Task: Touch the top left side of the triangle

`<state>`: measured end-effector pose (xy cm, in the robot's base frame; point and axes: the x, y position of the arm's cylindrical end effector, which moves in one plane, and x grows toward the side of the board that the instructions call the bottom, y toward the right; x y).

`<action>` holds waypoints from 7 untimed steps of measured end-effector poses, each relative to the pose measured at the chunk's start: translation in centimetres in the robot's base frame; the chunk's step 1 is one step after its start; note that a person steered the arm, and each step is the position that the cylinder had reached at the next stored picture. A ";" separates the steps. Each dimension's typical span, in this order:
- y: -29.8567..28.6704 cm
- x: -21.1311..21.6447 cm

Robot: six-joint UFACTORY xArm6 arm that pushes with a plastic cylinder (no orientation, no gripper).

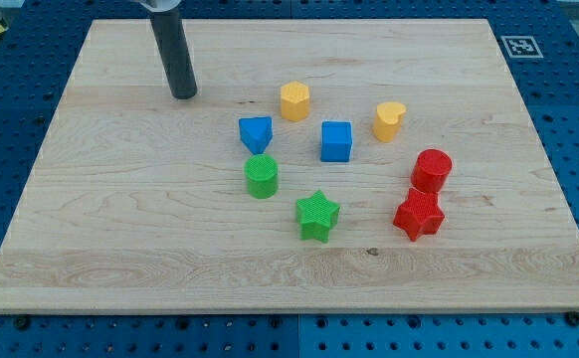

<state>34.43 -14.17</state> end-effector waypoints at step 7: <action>2.8 1.6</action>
<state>36.05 -11.37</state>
